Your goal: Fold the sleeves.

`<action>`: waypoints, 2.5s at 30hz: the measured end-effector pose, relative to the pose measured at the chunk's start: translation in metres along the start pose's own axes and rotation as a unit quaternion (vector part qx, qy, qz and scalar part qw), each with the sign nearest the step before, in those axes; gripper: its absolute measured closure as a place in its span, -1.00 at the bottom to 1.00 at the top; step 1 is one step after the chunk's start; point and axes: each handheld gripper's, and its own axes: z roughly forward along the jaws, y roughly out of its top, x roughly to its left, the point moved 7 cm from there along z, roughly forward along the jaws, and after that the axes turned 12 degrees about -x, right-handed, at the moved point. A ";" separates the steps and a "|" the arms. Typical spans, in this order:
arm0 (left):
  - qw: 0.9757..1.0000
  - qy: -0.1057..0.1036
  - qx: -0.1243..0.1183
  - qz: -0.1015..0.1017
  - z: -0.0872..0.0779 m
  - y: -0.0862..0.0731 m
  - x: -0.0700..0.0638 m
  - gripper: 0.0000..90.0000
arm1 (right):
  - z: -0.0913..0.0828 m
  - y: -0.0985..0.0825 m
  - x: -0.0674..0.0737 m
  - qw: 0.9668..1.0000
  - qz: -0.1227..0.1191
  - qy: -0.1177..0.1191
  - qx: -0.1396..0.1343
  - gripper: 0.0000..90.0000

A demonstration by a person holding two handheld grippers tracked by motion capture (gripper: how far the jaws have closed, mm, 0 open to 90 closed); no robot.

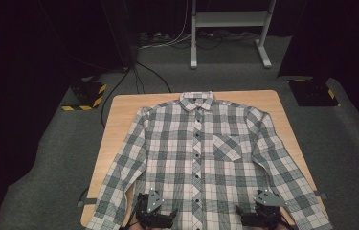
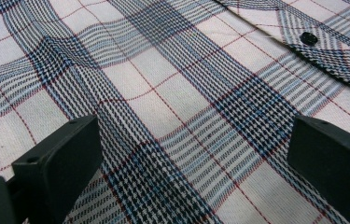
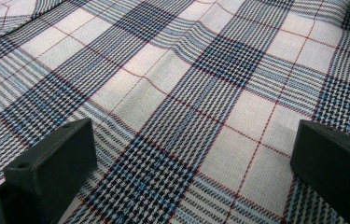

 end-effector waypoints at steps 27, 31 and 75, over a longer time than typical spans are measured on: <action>1.000 -0.002 0.000 -0.021 -0.001 0.002 0.002 -0.99 | 0.000 -0.001 0.000 1.000 0.002 -0.006 -0.017 -1.00; 1.000 -0.007 -0.009 -0.015 -0.005 0.004 0.003 -0.99 | 0.000 -0.001 0.000 1.000 0.002 -0.006 -0.018 -1.00; 0.997 -0.002 -0.070 -0.032 -0.053 0.029 0.042 -0.97 | 0.000 -0.001 0.001 1.000 0.002 -0.006 -0.014 -1.00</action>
